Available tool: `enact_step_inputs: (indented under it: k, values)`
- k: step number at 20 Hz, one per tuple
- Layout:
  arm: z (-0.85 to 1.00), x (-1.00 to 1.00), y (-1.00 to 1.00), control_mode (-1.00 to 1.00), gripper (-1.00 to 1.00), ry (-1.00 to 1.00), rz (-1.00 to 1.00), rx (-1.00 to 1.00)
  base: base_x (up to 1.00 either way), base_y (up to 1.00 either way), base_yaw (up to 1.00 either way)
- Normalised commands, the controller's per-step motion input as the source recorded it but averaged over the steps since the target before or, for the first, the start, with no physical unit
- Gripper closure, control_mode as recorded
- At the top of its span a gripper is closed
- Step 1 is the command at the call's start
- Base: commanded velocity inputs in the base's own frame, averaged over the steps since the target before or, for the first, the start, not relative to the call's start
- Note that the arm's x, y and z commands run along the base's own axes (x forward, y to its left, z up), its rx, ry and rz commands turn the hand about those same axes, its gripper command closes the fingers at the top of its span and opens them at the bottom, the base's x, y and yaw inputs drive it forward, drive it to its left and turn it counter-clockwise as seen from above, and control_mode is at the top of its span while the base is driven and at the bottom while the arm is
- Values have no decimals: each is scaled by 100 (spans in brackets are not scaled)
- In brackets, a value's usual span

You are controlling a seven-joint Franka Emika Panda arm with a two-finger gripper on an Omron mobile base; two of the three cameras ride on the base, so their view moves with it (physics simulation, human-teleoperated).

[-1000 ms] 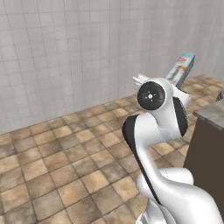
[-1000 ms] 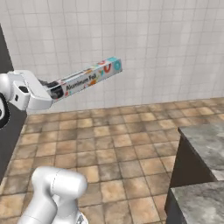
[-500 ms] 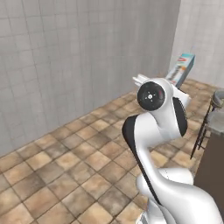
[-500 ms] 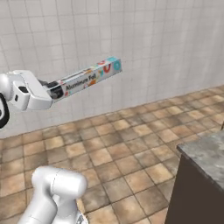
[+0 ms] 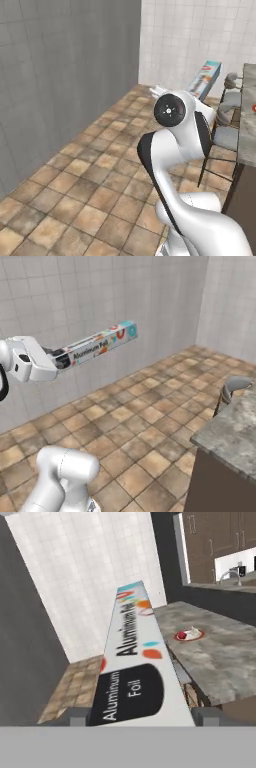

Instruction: Retrieve the tupperware and aluminum foil from the cabinet and place them on the dining counter near the plate with garlic and bell pepper to prepare for storing leftovers.

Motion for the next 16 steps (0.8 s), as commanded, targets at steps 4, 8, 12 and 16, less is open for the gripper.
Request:
enact_step_inputs:
  k: [4,8,12,16]
  values:
    - [0,0,0,100,100,0,0,0,83,8,-60]
    - [0,0,0,100,100,0,0,0,81,18,-61]
    - [0,0,0,100,100,0,0,0,82,35,-62]
    - [0,0,0,100,100,0,0,0,78,54,-64]
